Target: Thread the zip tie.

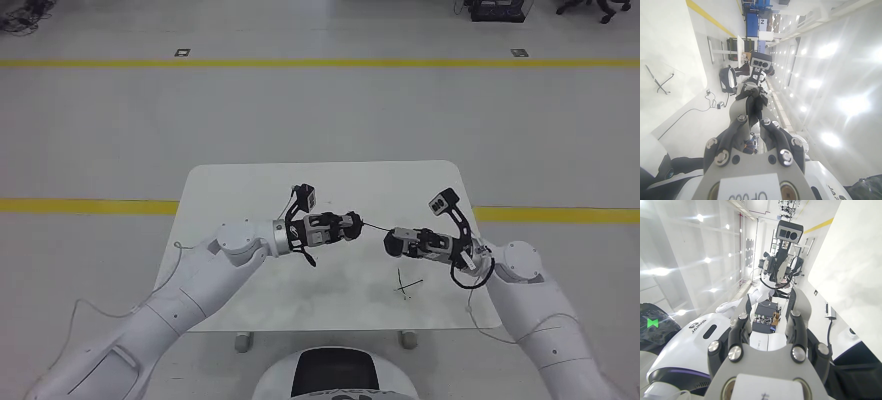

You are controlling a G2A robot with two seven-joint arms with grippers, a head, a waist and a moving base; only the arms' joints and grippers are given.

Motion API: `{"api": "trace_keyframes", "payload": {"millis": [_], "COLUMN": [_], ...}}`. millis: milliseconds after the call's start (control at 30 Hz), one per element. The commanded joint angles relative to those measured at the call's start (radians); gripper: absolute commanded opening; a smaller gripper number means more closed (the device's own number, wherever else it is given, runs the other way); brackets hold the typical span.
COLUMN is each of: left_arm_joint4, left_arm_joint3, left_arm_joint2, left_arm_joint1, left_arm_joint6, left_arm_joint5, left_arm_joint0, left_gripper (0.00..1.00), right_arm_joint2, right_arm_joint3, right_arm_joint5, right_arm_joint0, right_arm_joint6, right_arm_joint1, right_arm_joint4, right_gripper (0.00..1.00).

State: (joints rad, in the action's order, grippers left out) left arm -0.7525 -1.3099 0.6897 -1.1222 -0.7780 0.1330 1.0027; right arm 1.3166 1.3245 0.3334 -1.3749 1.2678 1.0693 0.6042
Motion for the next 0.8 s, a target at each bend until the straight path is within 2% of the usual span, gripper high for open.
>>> {"api": "trace_keyframes", "payload": {"millis": [0, 233, 400, 700, 733, 767], "left_arm_joint4": [0.003, 0.011, 0.014, 0.023, 0.023, 0.024], "left_arm_joint3": [0.001, 0.004, 0.005, 0.005, 0.005, 0.005], "left_arm_joint2": [0.002, 0.011, 0.017, 0.026, 0.026, 0.027], "left_arm_joint1": [-0.001, -0.004, -0.007, -0.011, -0.012, -0.012], "left_arm_joint6": [-0.003, -0.011, -0.014, -0.021, -0.021, -0.022], "left_arm_joint5": [-0.002, -0.008, -0.01, -0.015, -0.016, -0.016], "left_arm_joint0": [0.001, 0.004, 0.007, 0.012, 0.012, 0.013], "left_gripper": [0.0, 0.0, 0.0, 0.0, 0.0, 0.0], "right_arm_joint2": [0.001, 0.001, 0.002, -0.001, -0.002, -0.003], "right_arm_joint3": [-0.002, -0.016, -0.061, -0.196, -0.206, -0.216], "right_arm_joint5": [-0.003, 0.0, 0.007, 0.007, 0.007, 0.007], "right_arm_joint0": [0.003, 0.008, 0.029, 0.127, 0.136, 0.146], "right_arm_joint6": [-0.005, -0.013, -0.002, 0.062, 0.069, 0.076], "right_arm_joint1": [0.0, -0.001, -0.001, 0.008, 0.009, 0.01], "right_arm_joint4": [0.003, 0.009, 0.014, 0.023, 0.024, 0.023], "right_gripper": [0.36, 0.35, 0.31, 0.28, 0.29, 0.36]}}
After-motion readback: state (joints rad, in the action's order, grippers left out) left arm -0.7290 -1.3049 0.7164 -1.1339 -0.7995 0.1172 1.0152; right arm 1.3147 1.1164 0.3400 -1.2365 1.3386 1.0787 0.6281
